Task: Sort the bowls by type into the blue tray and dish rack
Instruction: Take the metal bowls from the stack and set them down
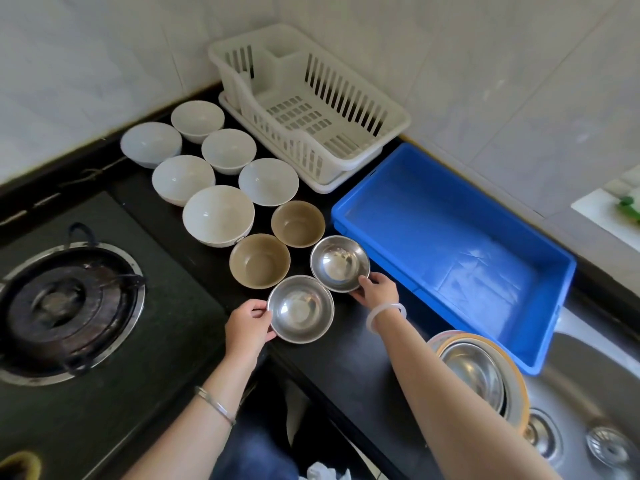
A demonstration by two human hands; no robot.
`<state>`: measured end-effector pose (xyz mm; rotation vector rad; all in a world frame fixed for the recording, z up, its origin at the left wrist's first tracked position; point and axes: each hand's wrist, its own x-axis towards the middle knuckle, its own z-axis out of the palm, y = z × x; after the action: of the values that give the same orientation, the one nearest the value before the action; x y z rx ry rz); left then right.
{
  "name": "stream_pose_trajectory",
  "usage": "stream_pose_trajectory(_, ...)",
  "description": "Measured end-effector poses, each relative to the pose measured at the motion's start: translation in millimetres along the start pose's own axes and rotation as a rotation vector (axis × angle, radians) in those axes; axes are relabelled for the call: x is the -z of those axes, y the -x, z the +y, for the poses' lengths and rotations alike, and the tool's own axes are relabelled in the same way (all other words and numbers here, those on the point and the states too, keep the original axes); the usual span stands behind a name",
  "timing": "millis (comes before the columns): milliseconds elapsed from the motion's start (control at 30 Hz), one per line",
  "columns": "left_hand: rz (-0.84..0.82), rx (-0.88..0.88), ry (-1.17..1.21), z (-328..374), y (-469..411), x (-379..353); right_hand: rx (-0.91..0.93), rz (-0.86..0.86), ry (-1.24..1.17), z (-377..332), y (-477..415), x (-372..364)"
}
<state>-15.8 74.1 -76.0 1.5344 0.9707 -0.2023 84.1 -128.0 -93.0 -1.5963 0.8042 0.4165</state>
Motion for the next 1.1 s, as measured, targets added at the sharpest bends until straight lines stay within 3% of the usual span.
stream_pose_trajectory(333,0.037,-0.028,-0.013,5,-1,-1,-0.02,-0.079,0.053,-5,8,1)
stream_pose_trajectory(567,0.037,-0.137,-0.189,7,4,2,-0.017,-0.084,0.037,-7,17,6)
stream_pose_trajectory(867,0.025,-0.303,-0.53,29,26,2,0.155,0.006,0.062,-7,48,54)
stream_pose_trajectory(1100,-0.153,-0.447,-0.612,45,55,-54,0.294,0.28,0.124,24,94,156)
